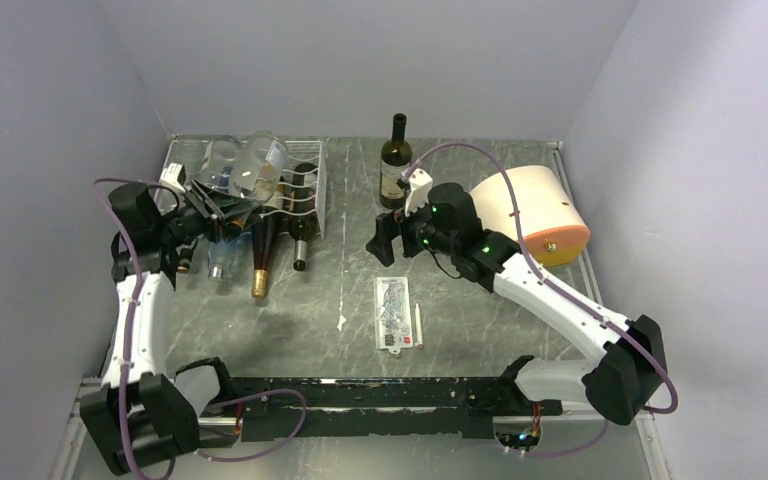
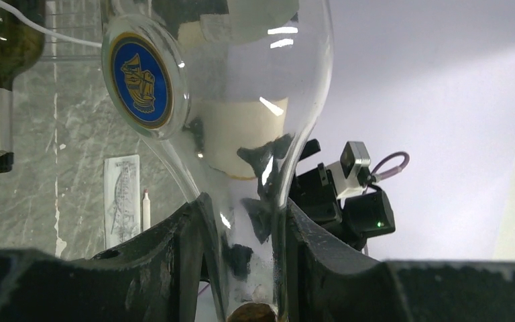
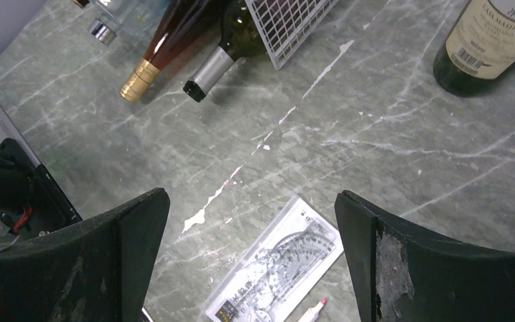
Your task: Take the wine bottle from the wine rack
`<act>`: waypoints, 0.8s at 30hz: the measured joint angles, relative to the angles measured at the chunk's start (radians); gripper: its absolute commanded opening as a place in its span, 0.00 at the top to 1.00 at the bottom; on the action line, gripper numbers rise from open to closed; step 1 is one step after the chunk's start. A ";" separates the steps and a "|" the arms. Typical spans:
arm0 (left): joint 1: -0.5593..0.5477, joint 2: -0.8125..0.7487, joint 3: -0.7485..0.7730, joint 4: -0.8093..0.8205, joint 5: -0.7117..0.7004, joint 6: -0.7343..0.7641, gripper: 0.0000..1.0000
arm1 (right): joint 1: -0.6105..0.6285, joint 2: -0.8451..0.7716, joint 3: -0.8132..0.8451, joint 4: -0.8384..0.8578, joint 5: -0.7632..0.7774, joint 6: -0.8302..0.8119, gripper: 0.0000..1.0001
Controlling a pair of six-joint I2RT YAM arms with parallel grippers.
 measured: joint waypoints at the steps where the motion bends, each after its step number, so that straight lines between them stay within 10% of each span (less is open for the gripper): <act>1: -0.001 -0.023 -0.003 -0.002 0.000 -0.003 0.93 | 0.002 0.004 0.008 0.001 0.000 -0.001 0.00; 24: -0.466 -0.250 -0.143 -0.398 -0.216 0.120 0.93 | 0.205 0.003 0.032 0.039 0.021 -0.160 0.00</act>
